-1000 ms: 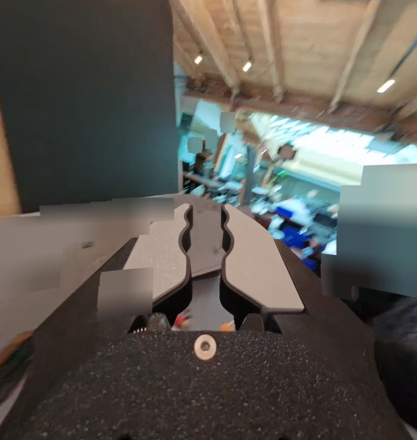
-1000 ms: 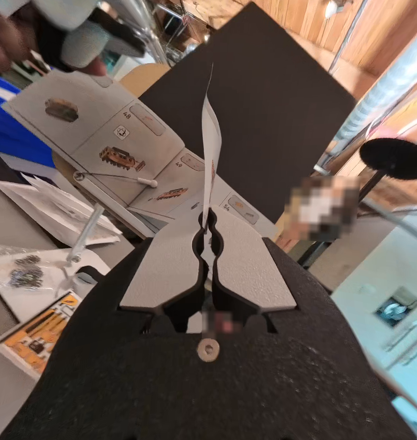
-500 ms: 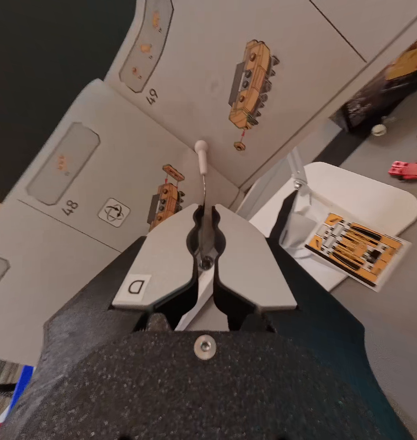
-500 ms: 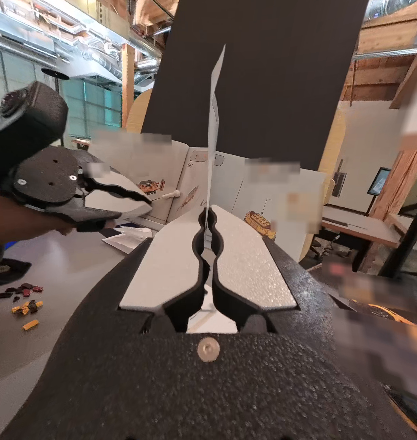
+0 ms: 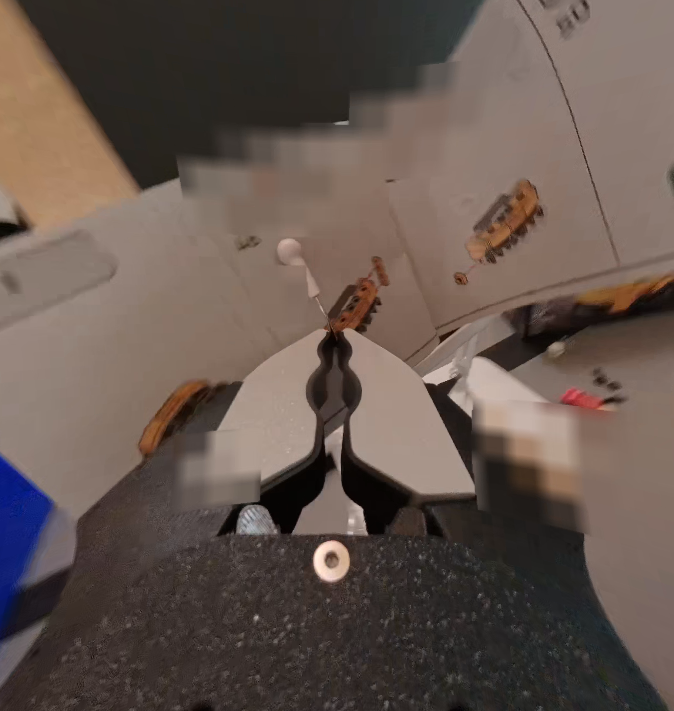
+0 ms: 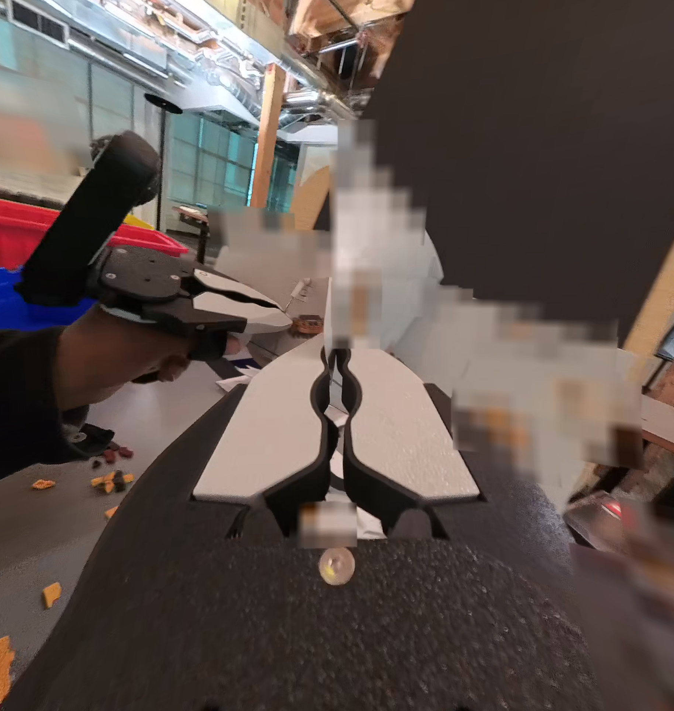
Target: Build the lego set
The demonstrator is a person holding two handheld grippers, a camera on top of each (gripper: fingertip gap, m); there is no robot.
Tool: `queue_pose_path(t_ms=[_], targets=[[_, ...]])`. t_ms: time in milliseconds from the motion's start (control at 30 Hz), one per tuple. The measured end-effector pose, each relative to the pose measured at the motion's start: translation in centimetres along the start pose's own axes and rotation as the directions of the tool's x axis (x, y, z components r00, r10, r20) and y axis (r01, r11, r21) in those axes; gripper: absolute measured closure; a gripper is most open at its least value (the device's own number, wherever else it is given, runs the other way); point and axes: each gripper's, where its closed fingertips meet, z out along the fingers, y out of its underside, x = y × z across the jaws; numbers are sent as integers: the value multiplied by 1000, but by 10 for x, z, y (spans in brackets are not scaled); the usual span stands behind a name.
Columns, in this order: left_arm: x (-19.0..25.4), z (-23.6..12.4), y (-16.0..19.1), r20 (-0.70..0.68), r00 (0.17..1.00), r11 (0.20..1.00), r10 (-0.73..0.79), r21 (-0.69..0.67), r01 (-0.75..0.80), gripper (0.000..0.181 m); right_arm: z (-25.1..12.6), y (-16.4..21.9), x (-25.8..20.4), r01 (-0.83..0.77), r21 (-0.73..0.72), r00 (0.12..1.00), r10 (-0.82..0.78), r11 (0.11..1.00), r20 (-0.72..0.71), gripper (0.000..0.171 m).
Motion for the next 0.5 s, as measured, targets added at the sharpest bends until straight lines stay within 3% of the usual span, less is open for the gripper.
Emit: queue_pose_path(t_ms=[100, 233, 367, 500], targets=[[-13, -14, 13, -113, 929, 933, -353, 25, 358, 179, 20, -6, -31, 26, -20, 997, -25, 999, 77, 171], [-15, -29, 37, -280, 643, 671, -713, -5, 742, 179, 59, -5, -74, 33, -92, 990, -20, 995, 142, 170], [-11, -32, 53, -402, 379, 433, -834, -49, 900, 180, 108, 21, -100, 54, -217, 995, -34, 975, 96, 167], [-10, -30, 57, -480, 288, 354, -828, -50, 934, 180, 146, 58, -120, 146, -325, 989, -129, 935, 72, 161]])
